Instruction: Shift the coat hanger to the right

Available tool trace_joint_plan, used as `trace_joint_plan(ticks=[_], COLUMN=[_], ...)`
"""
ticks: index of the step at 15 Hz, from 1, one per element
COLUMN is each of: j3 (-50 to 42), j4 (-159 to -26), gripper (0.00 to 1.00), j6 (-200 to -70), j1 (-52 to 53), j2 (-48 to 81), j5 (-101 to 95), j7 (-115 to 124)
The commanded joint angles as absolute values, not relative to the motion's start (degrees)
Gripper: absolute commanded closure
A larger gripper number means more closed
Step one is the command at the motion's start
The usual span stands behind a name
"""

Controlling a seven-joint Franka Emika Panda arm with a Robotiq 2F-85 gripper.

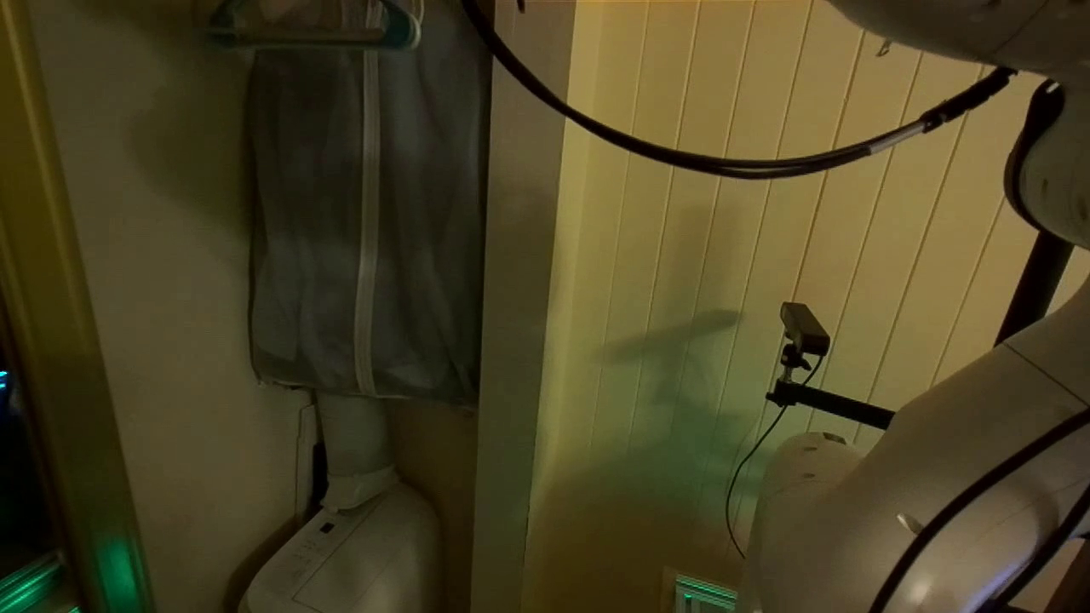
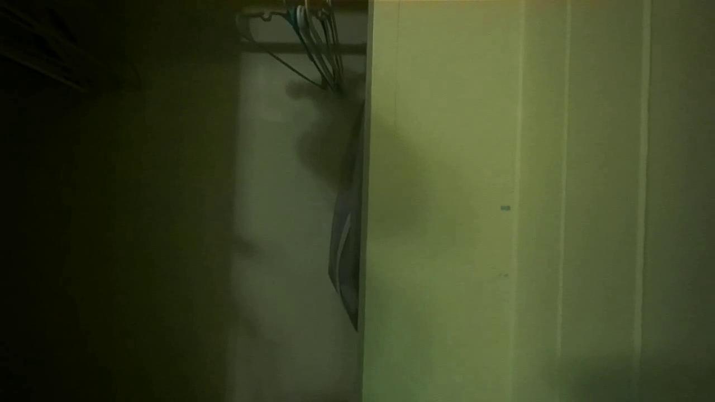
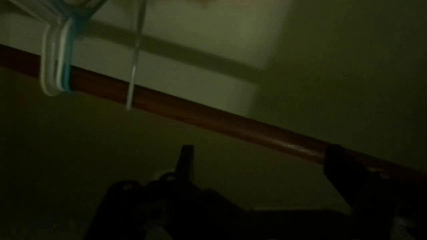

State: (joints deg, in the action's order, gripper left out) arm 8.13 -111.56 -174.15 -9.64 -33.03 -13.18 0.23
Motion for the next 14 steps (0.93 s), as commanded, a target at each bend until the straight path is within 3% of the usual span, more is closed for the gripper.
trace_joint_plan(ticks=[1,7,14], j3=[4.19,0.65,-8.43], j4=[-119.82,-130.8,-139.65], gripper=[0.0,0.0,0.0], j6=[-162.79,-143.08,-129.56], j1=[0.4,2.01,5.81], j2=[-41.25,-50.06,-48.19], j5=[-11.64,-13.05,-6.65], j7=[-6.06,-11.23,-16.64])
